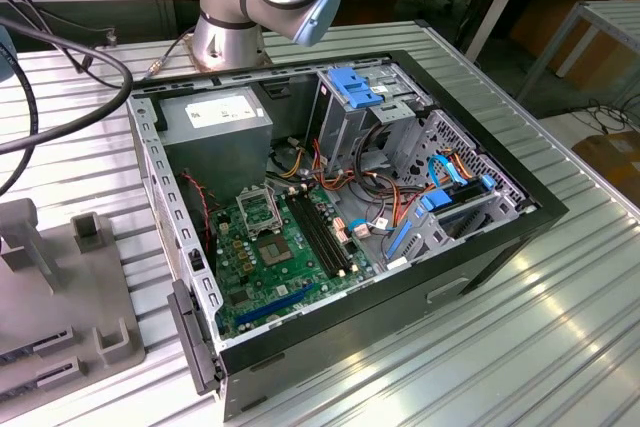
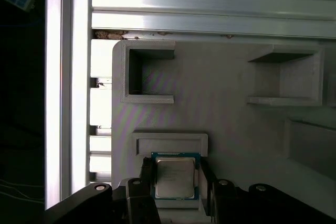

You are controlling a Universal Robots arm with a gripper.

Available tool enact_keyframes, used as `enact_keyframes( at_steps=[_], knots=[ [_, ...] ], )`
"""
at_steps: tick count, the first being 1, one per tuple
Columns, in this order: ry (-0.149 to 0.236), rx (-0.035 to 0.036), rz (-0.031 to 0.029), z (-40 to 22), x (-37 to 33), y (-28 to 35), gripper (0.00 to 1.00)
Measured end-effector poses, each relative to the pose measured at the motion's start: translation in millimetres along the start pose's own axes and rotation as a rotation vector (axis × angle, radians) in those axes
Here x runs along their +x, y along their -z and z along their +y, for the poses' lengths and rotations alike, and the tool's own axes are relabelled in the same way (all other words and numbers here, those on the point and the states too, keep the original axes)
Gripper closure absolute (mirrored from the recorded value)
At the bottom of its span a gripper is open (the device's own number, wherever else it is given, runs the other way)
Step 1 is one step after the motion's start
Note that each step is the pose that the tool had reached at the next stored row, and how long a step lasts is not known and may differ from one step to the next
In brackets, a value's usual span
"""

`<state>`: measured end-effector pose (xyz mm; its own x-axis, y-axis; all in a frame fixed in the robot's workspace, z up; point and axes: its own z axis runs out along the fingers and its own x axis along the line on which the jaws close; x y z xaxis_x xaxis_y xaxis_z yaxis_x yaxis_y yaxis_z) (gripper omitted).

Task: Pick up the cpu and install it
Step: 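Pick up the cpu and move it towards the insertion slot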

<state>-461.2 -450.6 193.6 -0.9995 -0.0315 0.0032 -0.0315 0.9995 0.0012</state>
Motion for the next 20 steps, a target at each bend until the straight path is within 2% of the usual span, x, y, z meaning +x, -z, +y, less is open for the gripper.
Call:
enact_keyframes(
  at_steps=[6, 8, 16, 18, 20],
  knots=[
    [0.0, -0.0005, -0.0008, 0.1, -0.1, 0.5, 0.56],
    [0.0, -0.0001, -0.0001, 0.0, 0.0, 11.4, 0.56],
    [0.0, -0.0001, -0.0001, 0.0, 0.0, 20.7, 0.56],
    [0.0, -0.0001, 0.0, 0.1, 0.0, 24.6, 0.56],
    [0.0, -0.0002, -0.0001, 0.1, -0.1, 25.6, 0.56]
  ],
)
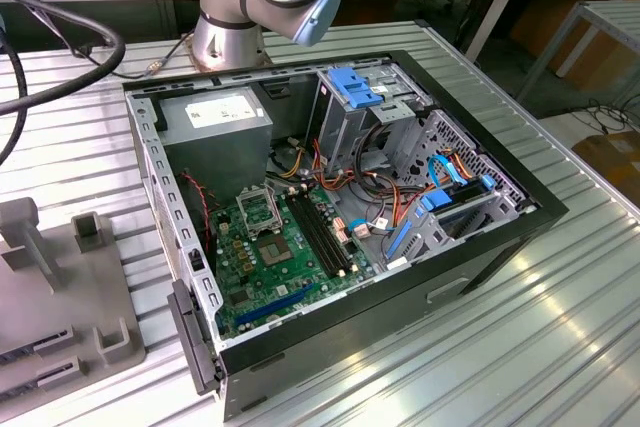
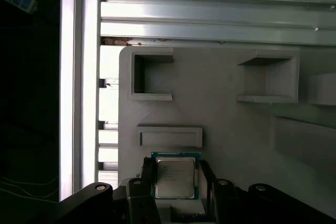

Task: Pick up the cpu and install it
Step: 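Pick up the cpu and move it towards the insertion slot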

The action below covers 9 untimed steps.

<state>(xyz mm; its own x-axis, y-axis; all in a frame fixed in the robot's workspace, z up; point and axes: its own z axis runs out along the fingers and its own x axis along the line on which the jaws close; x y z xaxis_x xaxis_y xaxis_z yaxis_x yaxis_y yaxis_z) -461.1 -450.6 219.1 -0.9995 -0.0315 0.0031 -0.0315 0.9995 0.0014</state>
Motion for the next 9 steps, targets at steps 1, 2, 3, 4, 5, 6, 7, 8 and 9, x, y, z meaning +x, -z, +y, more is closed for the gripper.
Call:
enact_keyframes(
  at_steps=[1, 2, 3, 4, 5, 6, 7, 8, 9],
  knots=[
    [0.0, -0.0001, -0.0001, 0.0, 0.0, 0.0, 0.56],
    [0.0, 0.0, 0.0, 0.0, 0.0, 0.1, 0.56],
    [0.0, 0.0001, 0.0002, 0.0, 0.0, 0.3, 0.56],
    [0.0, 0.0001, 0.0003, 0.0, 0.0, 0.3, 0.56],
    [0.0, 0.0002, 0.0004, 0.0, 0.0, 0.8, 0.56],
    [0.0, 0.0006, 0.0007, -0.1, 0.1, 1.8, 0.56],
    [0.0, 0.0007, 0.0005, -0.1, 0.1, 2.9, 0.56],
    [0.0, 0.0009, 0.0004, -0.1, 0.0, 5.2, 0.56],
    [0.0, 0.0009, 0.0003, 0.0, 0.0, 6.5, 0.56]
  ],
)
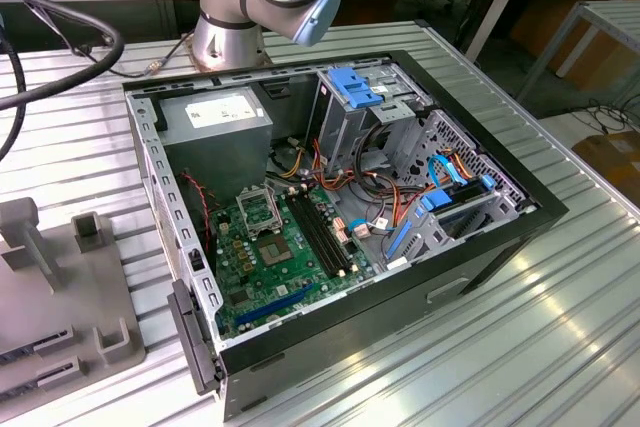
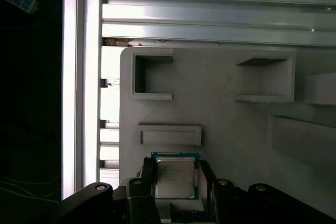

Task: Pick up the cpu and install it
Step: 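Pick up the cpu and move it towards the insertion slot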

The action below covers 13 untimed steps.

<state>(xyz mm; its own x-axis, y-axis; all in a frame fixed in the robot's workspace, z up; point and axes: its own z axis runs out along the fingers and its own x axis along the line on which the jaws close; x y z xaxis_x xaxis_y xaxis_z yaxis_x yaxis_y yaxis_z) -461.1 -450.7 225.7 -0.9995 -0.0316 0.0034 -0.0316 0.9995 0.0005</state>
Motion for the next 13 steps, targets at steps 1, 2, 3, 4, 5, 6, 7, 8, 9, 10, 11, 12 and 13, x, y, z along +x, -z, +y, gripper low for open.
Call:
enact_keyframes(
  at_steps=[1, 2, 3, 4, 5, 6, 7, 8, 9, 10, 11, 12, 13],
  knots=[
    [0.0, 0.0001, 0.0, 0.0, 0.0, 1.9, 0.56],
    [0.0, 0.0, -0.0001, 0.0, 0.0, 3.9, 0.56],
    [0.0, 0.0001, 0.0, 0.0, 0.0, 5.3, 0.56],
    [0.0, 0.0001, 0.0, 0.0, 0.0, 6.8, 0.56],
    [0.0, 0.0001, 0.0, 0.0, 0.1, 8.4, 0.56],
    [0.0, 0.0001, 0.0, 0.0, 0.1, 9.7, 0.56],
    [0.0, 0.0001, 0.0, 0.0, 0.1, 11.1, 0.56],
    [0.0, 0.0001, -0.0001, 0.0, 0.1, 12.1, 0.56],
    [0.0, 0.0, -0.0002, 0.1, 0.0, 12.2, 0.56],
    [0.0, 0.0, -0.0003, 0.1, 0.0, 12.2, 0.56],
    [0.0, -0.0001, -0.0003, 0.1, 0.0, 12.3, 0.56],
    [0.0, 0.0, -0.0002, 0.0, 0.0, 12.3, 0.56],
    [0.0, 0.0001, 0.0, 0.1, 0.1, 12.5, 0.56]
  ],
)
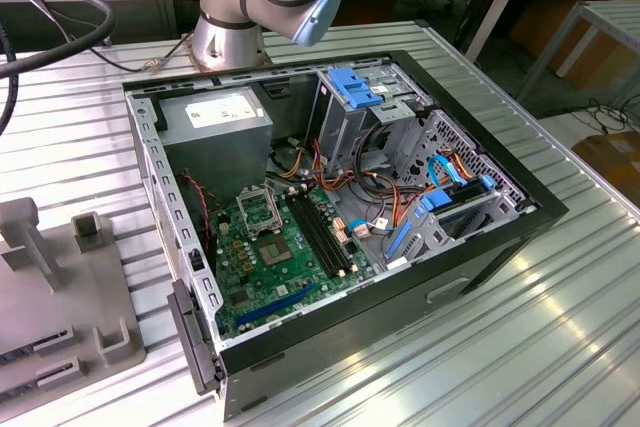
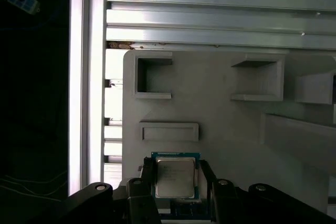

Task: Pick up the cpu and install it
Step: 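Pick up the cpu and move it towards the insertion slot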

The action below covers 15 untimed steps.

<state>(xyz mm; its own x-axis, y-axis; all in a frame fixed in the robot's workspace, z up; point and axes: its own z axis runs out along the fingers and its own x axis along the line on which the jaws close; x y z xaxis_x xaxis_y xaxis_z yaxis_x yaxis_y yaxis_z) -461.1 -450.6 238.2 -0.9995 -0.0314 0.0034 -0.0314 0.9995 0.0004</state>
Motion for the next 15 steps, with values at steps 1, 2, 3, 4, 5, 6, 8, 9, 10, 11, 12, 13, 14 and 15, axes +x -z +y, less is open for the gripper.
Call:
enact_keyframes(
  at_steps=[1, 2, 3, 4, 5, 6, 8, 9, 10, 11, 12, 13, 14, 15],
  knots=[
    [0.0, 0.0, 0.0, 0.0, 0.0, 0.0, 0.56],
    [0.0, 0.0, 0.0, 0.0, 0.0, 0.0, 0.56],
    [0.0, 0.0, 0.0, 0.0, 0.0, 0.2, 0.56],
    [0.0, 0.0, 0.0, 0.0, 0.0, 0.4, 0.56],
    [0.0, 0.0, 0.0001, 0.0, 0.0, 0.8, 0.56],
    [0.0, 0.0, 0.0002, 0.0, 0.0, 1.3, 0.56],
    [0.0, -0.0002, 0.0001, 0.0, 0.0, 2.2, 0.56],
    [0.0, -0.0001, 0.0003, 0.0, 0.0, 2.9, 0.56],
    [0.0, -0.0002, 0.0001, 0.0, 0.0, 3.5, 0.56],
    [0.0, -0.0003, 0.0, 0.0, 0.0, 4.3, 0.56],
    [0.0, -0.0002, 0.0001, 0.0, 0.0, 5.2, 0.56],
    [0.0, -0.0002, 0.0, 0.0, 0.0, 6.2, 0.56],
    [0.0, -0.0002, 0.0001, 0.0, 0.0, 7.1, 0.56],
    [0.0, -0.0003, 0.0001, 0.0, 0.0, 8.4, 0.56]
  ],
)
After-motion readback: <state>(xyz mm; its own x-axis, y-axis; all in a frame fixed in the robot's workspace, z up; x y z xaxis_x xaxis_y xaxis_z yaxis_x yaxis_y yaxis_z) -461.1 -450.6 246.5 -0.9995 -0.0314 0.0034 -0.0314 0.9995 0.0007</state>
